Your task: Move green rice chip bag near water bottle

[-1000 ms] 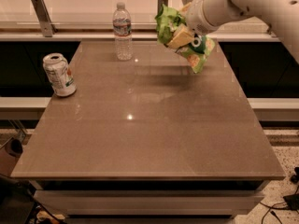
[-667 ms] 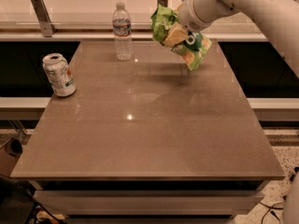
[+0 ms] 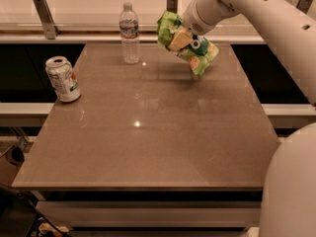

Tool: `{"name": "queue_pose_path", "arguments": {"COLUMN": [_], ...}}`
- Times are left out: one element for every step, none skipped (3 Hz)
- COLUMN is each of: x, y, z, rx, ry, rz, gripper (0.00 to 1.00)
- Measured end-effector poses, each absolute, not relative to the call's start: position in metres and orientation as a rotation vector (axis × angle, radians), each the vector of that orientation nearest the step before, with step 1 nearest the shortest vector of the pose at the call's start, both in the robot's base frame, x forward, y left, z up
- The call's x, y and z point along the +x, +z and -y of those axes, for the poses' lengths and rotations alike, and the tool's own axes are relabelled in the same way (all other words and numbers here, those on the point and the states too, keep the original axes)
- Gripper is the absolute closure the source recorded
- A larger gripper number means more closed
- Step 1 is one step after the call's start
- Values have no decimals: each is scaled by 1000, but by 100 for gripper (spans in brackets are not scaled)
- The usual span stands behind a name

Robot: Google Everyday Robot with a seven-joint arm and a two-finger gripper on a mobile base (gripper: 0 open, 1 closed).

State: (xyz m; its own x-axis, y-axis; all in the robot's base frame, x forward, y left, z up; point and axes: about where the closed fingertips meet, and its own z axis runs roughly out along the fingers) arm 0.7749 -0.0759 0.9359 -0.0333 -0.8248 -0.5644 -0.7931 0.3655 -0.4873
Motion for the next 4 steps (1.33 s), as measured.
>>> {"name": "queue_pose_path", "arguments": {"x": [784, 784, 785, 785], "y": [928, 926, 923, 920], "z": [72, 71, 68, 66], "rx": [-1421, -1424, -1429, -1433], "ry": [-25, -22, -18, -14], "rz": [-1832, -1833, -1834, -1835], "gripper": [84, 61, 38, 15]}}
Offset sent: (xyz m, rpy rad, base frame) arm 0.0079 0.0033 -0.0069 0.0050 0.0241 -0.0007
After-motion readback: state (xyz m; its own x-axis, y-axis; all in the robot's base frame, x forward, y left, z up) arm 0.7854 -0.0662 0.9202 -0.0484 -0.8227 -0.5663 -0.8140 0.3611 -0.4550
